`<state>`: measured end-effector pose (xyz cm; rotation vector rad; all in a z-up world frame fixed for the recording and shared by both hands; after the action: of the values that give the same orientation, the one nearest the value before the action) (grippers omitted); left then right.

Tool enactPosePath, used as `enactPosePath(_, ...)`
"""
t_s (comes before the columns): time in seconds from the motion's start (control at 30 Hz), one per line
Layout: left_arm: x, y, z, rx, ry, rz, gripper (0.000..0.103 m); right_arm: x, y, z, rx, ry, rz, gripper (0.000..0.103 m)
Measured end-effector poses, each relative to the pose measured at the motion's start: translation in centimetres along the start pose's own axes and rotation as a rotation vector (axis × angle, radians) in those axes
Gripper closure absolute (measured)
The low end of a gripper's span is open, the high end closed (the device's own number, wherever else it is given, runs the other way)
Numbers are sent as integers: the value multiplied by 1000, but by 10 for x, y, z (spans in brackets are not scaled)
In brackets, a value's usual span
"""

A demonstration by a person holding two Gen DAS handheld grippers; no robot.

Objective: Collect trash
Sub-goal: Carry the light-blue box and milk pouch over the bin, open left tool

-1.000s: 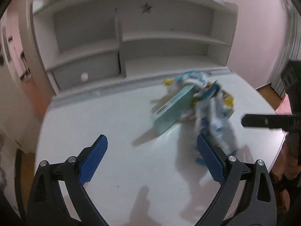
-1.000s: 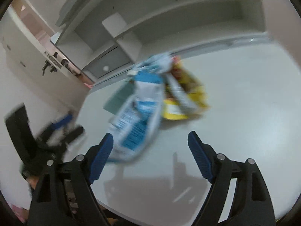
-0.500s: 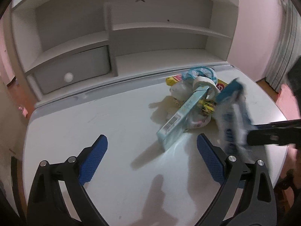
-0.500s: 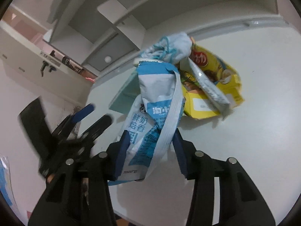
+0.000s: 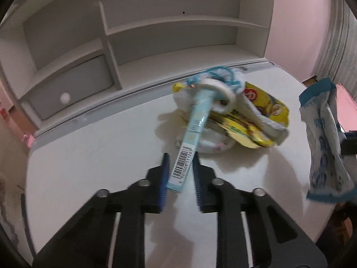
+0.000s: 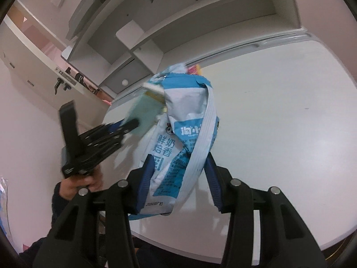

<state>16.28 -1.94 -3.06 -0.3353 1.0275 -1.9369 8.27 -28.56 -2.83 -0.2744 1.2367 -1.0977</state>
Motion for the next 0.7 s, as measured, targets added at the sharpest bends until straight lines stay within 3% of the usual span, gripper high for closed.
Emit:
enactPosePath(0.2, 32, -47, 3, 52, 4, 30, 93, 51, -52, -8, 112, 62, -42, 57)
enactPosePath(0.37, 83, -73, 23, 125, 50, -22, 93, 106, -113, -24, 252, 140, -127, 57)
enactPosePath(0.53, 171, -72, 50, 173, 139, -157, 93, 177, -184, -59, 424, 239, -310, 57)
enactPosePath(0.7, 310, -55, 57, 166, 313, -349, 93, 258, -232, -104, 514, 386, -506, 57)
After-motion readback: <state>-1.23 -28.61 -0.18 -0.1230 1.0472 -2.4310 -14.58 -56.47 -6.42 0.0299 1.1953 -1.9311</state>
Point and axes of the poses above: each gripper's, at about its wrist camera, not at the fingertips, and y roughly the way its jaws point, x to its right, z to its top, the point moved 1 cm from there along y, roughly the way its jaws point, and after that the axes turned 11 degrees about y, right-handed, at the moved point
